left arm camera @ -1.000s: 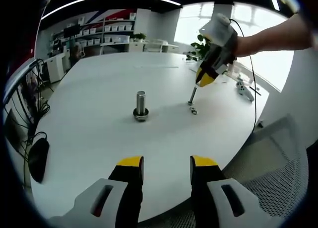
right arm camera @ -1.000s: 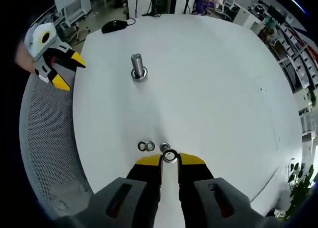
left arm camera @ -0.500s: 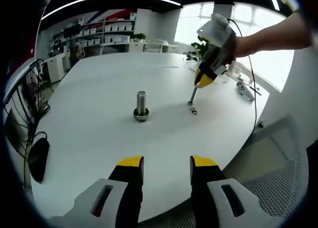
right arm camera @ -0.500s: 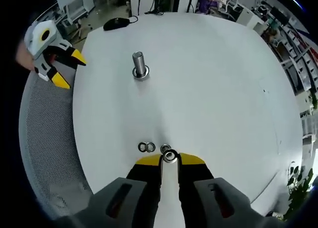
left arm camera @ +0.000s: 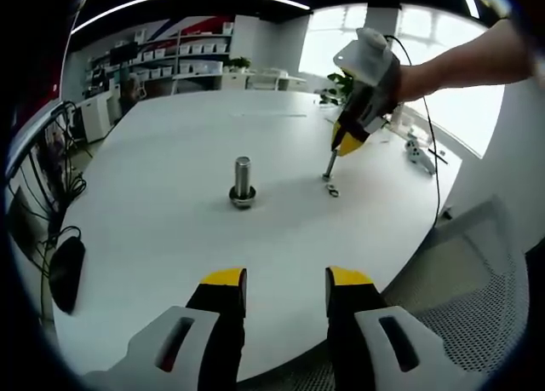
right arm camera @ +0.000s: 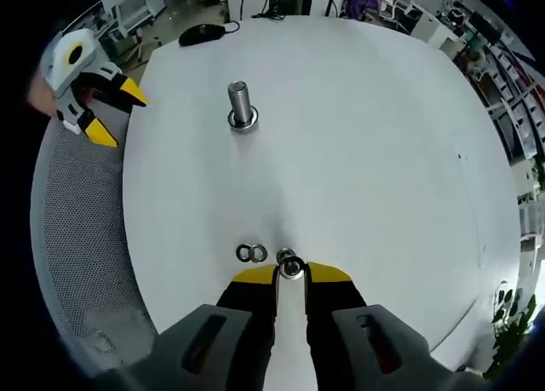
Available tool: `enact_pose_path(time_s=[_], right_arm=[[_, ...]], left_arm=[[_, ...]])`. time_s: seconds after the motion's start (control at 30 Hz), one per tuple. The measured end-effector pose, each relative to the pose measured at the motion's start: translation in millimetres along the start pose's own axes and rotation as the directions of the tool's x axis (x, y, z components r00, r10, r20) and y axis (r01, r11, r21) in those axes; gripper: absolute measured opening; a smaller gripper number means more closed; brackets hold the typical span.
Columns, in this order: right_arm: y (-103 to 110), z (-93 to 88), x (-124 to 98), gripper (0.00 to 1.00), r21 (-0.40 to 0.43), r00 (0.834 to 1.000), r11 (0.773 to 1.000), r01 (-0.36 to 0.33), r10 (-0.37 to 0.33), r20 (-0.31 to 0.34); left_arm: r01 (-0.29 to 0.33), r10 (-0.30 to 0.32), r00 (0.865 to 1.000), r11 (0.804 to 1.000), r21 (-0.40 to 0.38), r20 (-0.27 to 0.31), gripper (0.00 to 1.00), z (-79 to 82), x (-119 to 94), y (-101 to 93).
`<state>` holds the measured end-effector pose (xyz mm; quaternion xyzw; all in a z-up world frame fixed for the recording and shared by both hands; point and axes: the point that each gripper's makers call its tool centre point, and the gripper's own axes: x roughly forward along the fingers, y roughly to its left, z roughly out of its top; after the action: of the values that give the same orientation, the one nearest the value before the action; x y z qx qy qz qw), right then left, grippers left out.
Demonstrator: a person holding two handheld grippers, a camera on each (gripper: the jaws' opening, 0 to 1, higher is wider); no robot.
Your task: Place the washer onto the threaded stud by aligning its center hole with the stud, sliding it down to the base, and recovering from edge contact or off-axis alignment until the washer reaches the visible bottom stop.
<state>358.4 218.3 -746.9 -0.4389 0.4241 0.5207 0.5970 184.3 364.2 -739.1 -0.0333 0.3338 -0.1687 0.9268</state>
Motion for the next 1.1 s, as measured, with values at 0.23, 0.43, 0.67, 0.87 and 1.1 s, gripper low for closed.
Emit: enact_pose_path(time_s=[0.23,0.43,0.67,0.87,1.1], right_arm=[[1,-4.6,14,0.14,0.007,1.000,1.000,-0.013,0.013,-0.021],[3,-6.4,25,0.14,0.012,0.999,1.000,-0.022,0.022,-0.037],[4,-9.6,37,0.14,0.028,0.998,0.999,-0.026,0.028,-0.054],[5,-12.7,43,0.14,0.060,0.998,0.998,-0.029,0.032,-0.056],[6,-11.5,42,0.16,0.095,0.998,0.995,-0.039,0.042,-0.040]], left_arm=[[-0.002,0.002,1.000,1.000,-0.002,0.001,0.35,0.0,0,0.7],[-0.003,0.003,1.000,1.000,-0.003,0.002,0.35,0.0,0,1.0],[-0.004,0.004,1.000,1.000,-0.003,0.000,0.35,-0.5,0,1.4],[-0.006,0.006,1.000,1.000,-0.006,0.001,0.35,-0.3,0,1.7],[-0.003,0.003,1.000,1.000,-0.003,-0.002,0.35,-0.8,1,1.0]])
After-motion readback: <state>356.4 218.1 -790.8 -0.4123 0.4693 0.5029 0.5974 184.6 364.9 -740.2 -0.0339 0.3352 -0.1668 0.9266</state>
